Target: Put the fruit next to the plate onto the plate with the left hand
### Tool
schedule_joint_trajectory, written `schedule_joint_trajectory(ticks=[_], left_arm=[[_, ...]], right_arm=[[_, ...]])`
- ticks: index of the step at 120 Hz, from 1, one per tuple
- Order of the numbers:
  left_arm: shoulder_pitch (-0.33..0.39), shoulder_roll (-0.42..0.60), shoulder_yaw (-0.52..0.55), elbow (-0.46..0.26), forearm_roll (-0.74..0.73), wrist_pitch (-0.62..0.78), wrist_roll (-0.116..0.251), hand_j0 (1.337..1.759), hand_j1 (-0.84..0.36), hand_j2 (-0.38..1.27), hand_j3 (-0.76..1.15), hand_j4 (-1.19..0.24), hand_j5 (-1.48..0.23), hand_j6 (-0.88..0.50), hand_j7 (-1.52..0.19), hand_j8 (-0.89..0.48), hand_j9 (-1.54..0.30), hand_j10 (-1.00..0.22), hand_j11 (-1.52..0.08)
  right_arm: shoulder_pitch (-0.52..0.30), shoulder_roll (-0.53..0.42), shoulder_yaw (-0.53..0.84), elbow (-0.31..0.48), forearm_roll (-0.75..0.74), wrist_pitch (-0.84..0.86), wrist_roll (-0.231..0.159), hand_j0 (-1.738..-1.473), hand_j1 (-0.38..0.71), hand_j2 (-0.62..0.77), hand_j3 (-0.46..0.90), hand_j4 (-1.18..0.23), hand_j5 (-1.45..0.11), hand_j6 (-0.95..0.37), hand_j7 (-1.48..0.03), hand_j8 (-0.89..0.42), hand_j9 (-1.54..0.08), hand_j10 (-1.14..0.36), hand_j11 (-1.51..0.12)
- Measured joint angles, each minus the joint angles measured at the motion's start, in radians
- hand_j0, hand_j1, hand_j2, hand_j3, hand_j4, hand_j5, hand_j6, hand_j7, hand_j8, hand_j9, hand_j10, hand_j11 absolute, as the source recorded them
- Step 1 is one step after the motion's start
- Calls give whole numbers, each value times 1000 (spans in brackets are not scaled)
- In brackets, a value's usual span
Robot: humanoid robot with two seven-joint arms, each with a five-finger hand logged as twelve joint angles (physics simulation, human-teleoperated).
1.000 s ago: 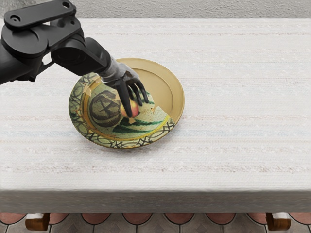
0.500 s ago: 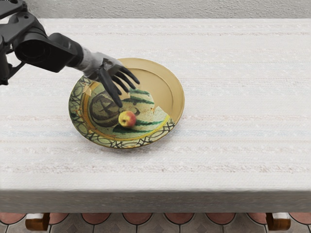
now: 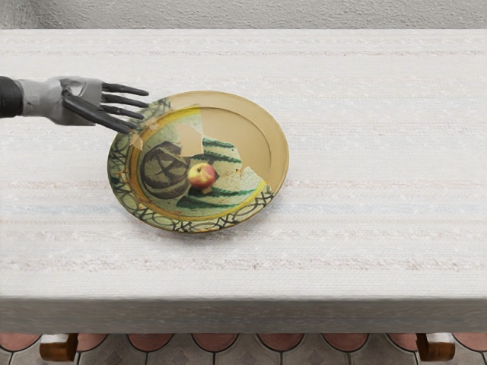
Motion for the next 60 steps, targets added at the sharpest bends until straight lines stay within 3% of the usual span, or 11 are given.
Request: schedule_joint_trajectory(ticks=[13,60], left_arm=[[43,17,-8,2,-47,0,0,1658,50,50,0,-249,-325,-249,-325,-248,-325,-249,-325],[98,91,-17,42,-146,0,0,1658,53,49,0,-245,-321,-245,-321,-245,-321,-245,-321]], right_arm=[[0,0,0,1,0,0,0,-1658,-307,-7,0,-35,-45,-35,-45,-35,-45,-35,-45],[4,0,1,4,0,0,1,-1658,-307,-7,0,-35,-45,-35,-45,-35,-45,-35,-45]])
